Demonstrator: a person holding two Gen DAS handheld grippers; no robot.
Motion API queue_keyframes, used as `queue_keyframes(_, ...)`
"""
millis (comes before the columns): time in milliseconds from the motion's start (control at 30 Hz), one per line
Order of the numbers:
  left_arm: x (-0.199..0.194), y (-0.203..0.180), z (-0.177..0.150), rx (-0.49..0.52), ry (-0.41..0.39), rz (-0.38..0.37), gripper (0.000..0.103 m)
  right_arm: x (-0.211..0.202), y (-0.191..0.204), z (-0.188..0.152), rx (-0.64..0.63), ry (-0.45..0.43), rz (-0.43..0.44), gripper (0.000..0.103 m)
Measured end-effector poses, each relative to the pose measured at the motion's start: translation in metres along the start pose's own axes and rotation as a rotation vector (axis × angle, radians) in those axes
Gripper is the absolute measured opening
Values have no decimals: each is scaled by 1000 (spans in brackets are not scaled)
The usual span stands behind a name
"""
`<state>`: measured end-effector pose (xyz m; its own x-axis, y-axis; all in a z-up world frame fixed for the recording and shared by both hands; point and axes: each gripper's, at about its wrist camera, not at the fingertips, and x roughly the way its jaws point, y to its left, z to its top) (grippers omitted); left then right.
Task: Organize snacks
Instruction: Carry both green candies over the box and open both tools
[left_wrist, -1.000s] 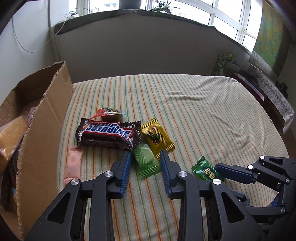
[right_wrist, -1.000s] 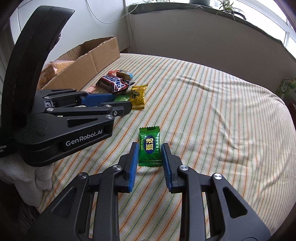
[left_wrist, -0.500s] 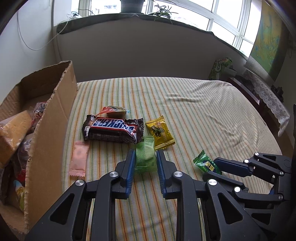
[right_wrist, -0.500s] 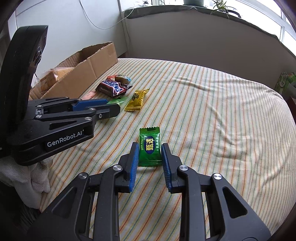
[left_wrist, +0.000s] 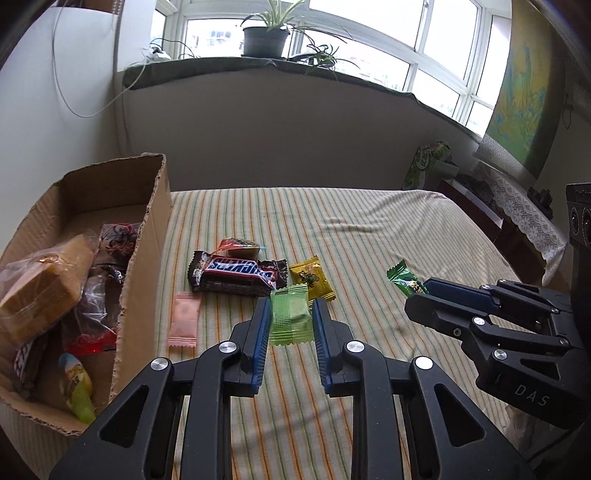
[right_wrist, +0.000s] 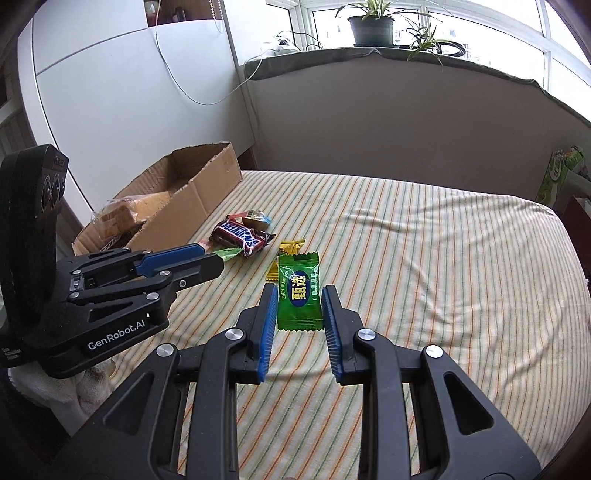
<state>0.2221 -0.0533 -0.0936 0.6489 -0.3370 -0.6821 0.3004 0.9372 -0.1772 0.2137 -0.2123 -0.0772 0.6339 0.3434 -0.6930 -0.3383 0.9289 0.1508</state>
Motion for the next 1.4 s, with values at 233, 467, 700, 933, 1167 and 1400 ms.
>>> queue_keyframes(233, -38, 3, 7, -19, -98, -33, 21, -7, 7, 18, 1, -41, 40, 26)
queue_keyframes(467, -59, 28, 8, -49, -160, 6, 21, 3, 31, 40, -6, -70, 114, 26)
queue_keyframes(700, -71, 75, 0, -128, -182, 79, 21, 24, 69, 67, -23, -103, 207, 26)
queue_keyframes(933, -76, 100, -6, -162, -181, 110, 21, 56, 109, 88, -38, -105, 285, 26)
queue_keyframes(1167, -76, 100, -10, -138, -169, 111, 21, 88, 122, 94, -28, -60, 306, 26)
queue_keyframes(1400, -74, 99, -13, -134, -155, 96, 21, 97, 128, 95, -32, -46, 300, 26)
